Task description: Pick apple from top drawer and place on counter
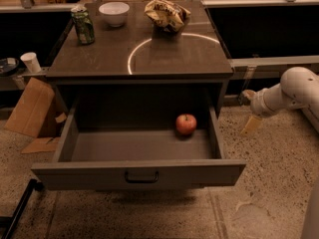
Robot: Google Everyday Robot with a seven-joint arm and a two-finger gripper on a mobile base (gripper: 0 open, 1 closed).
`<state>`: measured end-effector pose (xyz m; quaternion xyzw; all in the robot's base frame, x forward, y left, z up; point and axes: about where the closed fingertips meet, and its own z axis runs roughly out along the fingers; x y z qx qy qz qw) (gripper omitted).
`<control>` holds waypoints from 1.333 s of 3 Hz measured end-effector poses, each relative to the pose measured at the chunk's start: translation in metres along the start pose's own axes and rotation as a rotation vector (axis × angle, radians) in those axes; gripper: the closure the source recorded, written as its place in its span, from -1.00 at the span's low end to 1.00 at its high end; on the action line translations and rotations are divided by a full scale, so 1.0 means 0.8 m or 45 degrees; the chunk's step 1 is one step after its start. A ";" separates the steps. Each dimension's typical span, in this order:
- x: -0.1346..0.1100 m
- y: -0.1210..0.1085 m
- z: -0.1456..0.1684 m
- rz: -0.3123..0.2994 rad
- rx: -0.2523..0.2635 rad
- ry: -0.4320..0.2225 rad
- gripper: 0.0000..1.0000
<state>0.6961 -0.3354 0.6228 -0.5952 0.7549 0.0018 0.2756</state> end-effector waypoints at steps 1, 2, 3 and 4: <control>0.000 0.000 0.000 0.000 0.000 0.000 -1.00; 0.010 -0.006 0.003 0.002 -0.025 -0.019 -1.00; 0.024 -0.014 -0.006 -0.006 -0.036 -0.032 -1.00; 0.018 -0.011 -0.091 0.074 0.102 -0.063 -1.00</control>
Offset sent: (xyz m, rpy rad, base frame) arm 0.0124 -0.0260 -0.0029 0.0439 0.0282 0.0266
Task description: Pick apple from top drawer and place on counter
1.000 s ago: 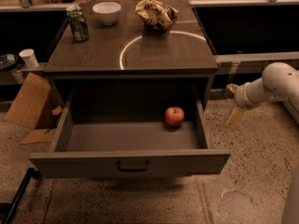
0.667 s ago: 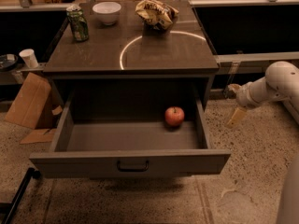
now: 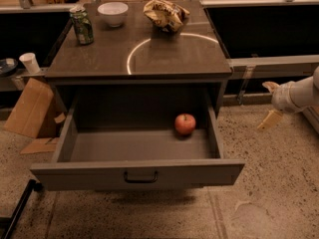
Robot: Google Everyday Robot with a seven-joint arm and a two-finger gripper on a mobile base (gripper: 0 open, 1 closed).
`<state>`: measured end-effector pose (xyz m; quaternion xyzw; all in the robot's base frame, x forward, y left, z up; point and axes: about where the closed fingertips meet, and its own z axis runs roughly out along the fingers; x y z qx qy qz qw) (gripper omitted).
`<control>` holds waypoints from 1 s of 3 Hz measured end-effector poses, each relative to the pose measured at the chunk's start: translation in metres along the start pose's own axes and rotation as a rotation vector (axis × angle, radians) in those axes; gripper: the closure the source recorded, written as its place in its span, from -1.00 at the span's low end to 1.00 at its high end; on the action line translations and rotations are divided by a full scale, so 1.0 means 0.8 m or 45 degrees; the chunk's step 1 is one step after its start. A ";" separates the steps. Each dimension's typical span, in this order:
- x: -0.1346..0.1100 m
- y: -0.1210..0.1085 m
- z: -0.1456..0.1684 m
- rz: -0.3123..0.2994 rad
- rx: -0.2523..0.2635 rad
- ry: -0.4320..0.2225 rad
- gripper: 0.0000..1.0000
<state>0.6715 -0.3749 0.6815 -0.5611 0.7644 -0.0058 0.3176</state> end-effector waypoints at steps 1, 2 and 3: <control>-0.049 0.019 -0.029 -0.040 -0.013 -0.050 -1.00; -0.050 0.019 -0.028 -0.032 -0.025 -0.063 -1.00; -0.084 0.052 -0.076 -0.040 -0.117 -0.098 -1.00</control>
Offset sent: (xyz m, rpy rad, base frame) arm -0.0203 0.0259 0.0316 0.0165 -0.0193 0.0341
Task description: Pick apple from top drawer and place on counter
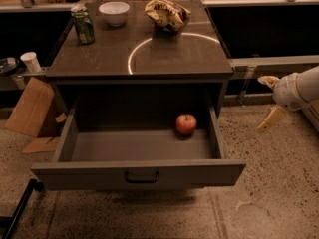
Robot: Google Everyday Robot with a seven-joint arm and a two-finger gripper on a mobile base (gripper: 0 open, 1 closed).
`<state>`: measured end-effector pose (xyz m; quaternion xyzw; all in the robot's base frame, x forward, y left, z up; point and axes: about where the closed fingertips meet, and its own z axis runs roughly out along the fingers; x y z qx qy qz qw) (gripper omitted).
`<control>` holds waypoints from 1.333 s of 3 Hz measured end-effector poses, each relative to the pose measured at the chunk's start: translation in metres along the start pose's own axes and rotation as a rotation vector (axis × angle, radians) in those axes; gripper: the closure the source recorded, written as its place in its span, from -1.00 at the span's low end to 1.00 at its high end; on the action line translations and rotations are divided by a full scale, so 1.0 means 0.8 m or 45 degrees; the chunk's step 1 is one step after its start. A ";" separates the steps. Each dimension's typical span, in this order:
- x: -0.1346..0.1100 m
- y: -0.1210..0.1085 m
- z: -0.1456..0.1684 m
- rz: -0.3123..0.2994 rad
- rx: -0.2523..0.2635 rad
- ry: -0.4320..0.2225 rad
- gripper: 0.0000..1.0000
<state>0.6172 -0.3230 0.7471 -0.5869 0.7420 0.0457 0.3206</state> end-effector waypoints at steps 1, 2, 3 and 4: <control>-0.032 0.034 -0.029 -0.026 -0.064 -0.002 -1.00; -0.061 0.074 -0.019 -0.038 -0.127 -0.028 -1.00; -0.084 0.108 0.027 -0.064 -0.208 -0.074 -1.00; -0.084 0.108 0.027 -0.064 -0.208 -0.074 -1.00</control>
Offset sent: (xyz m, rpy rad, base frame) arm -0.0854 0.0929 0.0110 0.0410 0.1058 0.1303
